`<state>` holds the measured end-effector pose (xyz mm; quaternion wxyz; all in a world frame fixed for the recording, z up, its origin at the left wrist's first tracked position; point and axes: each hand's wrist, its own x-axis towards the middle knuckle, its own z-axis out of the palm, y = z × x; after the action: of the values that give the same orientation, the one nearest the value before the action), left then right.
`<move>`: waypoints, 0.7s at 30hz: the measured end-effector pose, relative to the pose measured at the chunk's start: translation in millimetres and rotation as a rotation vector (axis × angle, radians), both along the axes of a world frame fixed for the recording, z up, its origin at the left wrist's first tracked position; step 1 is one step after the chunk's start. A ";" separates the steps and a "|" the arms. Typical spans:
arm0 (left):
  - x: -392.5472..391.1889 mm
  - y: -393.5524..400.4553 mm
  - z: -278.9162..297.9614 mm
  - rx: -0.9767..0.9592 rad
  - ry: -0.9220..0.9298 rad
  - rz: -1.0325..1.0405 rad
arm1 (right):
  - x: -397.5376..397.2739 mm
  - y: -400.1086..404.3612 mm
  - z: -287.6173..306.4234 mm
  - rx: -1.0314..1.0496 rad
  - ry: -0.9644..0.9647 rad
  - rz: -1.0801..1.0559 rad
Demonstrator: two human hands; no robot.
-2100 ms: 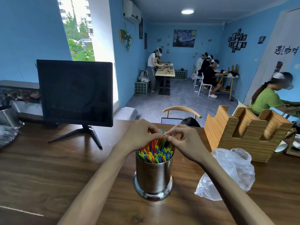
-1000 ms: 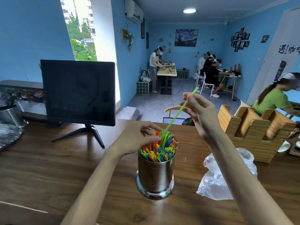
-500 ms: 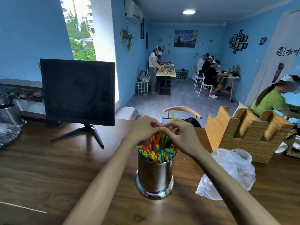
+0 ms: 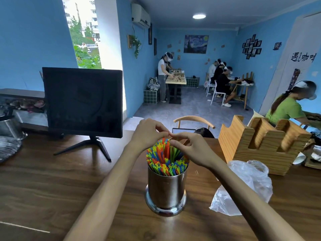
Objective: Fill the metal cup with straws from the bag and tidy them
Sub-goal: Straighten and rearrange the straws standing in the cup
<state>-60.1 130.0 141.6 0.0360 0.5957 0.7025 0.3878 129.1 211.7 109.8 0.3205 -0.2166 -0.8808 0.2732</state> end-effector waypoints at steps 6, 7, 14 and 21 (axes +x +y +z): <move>4.7 -13.7 24.9 0.367 -0.142 0.056 | 3.1 0.2 1.0 -0.010 -0.089 0.017; 7.3 -17.2 31.1 0.429 -0.149 0.063 | 2.5 1.3 -0.4 -0.006 -0.090 0.020; 23.9 -40.0 59.7 0.885 -0.284 0.104 | 3.2 -5.0 9.6 -0.005 0.102 -0.039; 25.1 -53.1 48.8 0.547 -0.361 -0.239 | -5.8 -12.1 38.4 -0.818 0.502 0.268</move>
<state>-35.0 76.9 190.3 0.0437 0.5834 0.4799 0.6538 123.3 199.5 148.2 0.3736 -0.1371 -0.6169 0.6790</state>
